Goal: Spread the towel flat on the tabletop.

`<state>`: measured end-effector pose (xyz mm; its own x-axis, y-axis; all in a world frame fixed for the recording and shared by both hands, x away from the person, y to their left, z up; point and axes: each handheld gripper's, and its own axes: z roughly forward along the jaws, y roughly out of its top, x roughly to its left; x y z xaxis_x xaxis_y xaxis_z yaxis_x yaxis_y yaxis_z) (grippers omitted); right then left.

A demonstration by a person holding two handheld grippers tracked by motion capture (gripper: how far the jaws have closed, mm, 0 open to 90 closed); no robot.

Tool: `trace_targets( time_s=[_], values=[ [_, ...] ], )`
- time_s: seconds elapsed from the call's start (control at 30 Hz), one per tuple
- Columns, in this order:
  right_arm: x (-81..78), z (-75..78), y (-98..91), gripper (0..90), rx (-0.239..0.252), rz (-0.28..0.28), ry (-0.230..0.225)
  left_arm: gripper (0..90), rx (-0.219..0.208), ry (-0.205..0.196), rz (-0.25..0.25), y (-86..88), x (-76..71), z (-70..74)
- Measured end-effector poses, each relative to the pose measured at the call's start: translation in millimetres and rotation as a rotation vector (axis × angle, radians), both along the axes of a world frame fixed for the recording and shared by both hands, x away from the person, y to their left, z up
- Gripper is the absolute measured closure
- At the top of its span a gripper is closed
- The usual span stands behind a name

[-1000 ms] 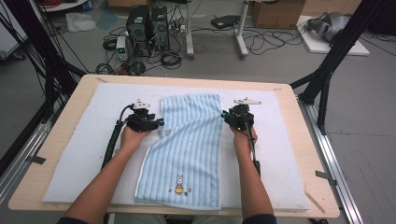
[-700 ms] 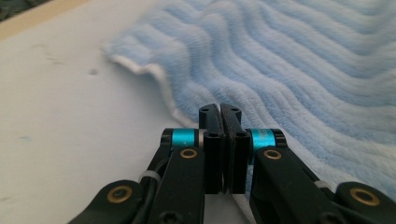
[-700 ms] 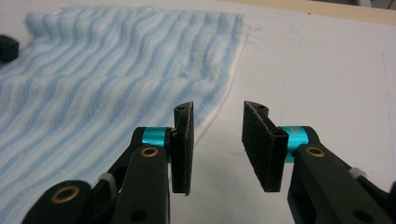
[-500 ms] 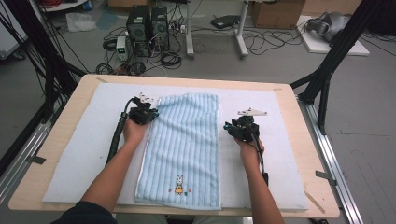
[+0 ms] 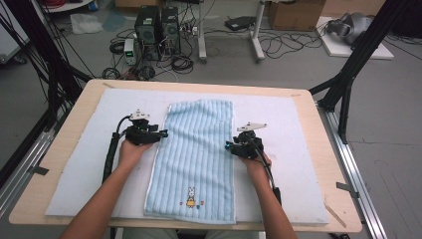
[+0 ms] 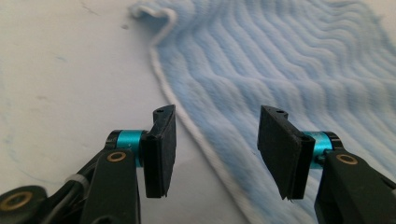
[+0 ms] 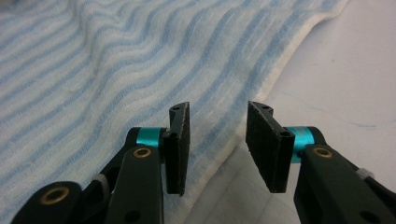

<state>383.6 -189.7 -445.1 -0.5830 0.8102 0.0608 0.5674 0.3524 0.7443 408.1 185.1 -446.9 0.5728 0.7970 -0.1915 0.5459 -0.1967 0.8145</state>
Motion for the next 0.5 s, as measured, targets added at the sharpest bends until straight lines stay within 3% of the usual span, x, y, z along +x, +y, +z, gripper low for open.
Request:
trace_targets(
  time_s=[0.13, 0.2, 0.23, 0.27, 0.33, 0.5],
  values=[
    [1.3, -2.2, 0.2, 61.7, 0.0, 0.006, 0.008, 47.4, 0.037, 0.028, -0.075, -8.3, -7.7, -1.3],
    [1.7, -2.1, -1.1, 71.5, -0.002, 0.0, 0.006, 48.4, 0.072, 0.007, -0.082, -13.7, -10.6, -3.4],
    [2.0, -1.8, -2.2, 82.7, 0.006, -0.007, 0.012, 51.2, 0.112, -0.013, -0.076, -15.8, -12.0, -2.8],
    [2.5, -1.8, -3.1, 85.4, 0.009, -0.01, 0.016, 59.1, 0.153, -0.037, -0.066, -16.7, -12.9, -2.2],
    [4.5, -2.7, -3.4, 86.7, 0.018, -0.028, 0.012, 85.8, 0.137, -0.036, -0.072, -15.6, -11.0, -3.2],
    [17.9, -4.4, -3.5, 86.8, 0.004, -0.098, -0.03, 87.9, 0.152, -0.059, -0.018, -20.9, 0.6, -3.0]
  ],
)
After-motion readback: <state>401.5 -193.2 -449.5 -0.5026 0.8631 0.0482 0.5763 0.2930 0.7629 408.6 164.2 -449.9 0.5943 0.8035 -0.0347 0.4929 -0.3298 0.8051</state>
